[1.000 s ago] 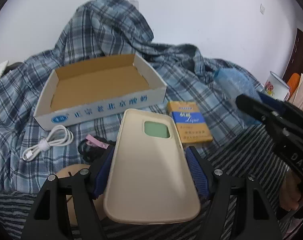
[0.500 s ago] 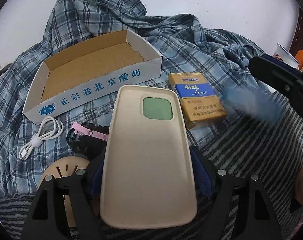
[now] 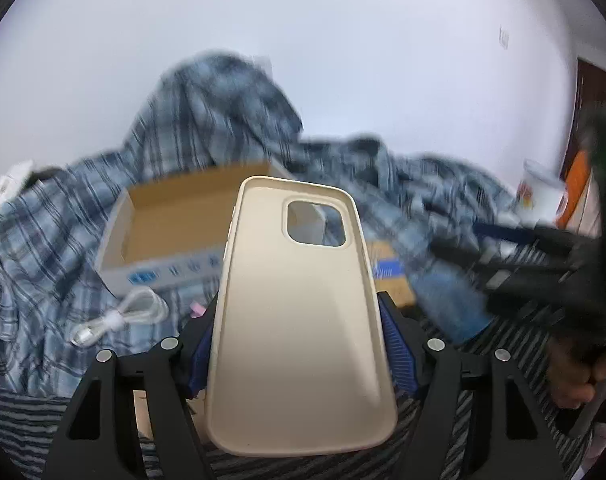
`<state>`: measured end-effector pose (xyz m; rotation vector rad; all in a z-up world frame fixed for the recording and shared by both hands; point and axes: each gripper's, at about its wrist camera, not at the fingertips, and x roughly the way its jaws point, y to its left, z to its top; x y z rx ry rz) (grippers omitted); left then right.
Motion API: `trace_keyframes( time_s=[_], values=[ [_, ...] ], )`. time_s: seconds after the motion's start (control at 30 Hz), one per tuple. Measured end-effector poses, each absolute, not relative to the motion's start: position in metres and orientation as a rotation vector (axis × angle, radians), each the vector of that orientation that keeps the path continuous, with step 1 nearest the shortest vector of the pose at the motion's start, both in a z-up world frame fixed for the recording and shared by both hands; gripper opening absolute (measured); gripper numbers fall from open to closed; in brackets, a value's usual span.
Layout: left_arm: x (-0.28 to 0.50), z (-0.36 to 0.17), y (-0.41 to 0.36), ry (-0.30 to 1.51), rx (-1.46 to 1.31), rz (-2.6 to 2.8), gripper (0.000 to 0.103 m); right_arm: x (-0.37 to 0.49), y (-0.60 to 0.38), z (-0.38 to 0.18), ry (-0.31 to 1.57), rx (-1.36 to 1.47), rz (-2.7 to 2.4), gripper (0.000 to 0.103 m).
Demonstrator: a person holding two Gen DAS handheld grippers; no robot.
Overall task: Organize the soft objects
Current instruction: 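Place the packet in the box with the right gripper while the left places the phone case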
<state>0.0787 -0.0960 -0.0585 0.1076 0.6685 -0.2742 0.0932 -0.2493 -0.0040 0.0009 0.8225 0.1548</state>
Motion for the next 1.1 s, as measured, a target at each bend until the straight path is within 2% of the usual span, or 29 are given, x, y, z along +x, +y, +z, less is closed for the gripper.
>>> trace_keyframes(
  time_s=[0.2,0.37,0.7,1.1],
  values=[
    [0.050,-0.033,-0.081,0.469,0.065,-0.241,0.073,0.097,-0.225,-0.026,0.965,-0.154,0.174,0.065],
    [0.040,-0.025,-0.072,0.402,0.037,-0.237,0.073,0.101,-0.232,-0.038,1.030,-0.149,0.138,0.035],
    [0.036,-0.022,-0.065,0.376,0.004,-0.219,0.073,0.091,-0.246,-0.017,0.911,-0.050,0.153,0.033],
    [0.022,0.045,-0.037,0.196,-0.004,-0.126,0.073,0.115,-0.225,0.092,0.632,0.010,0.197,0.033]
  ],
)
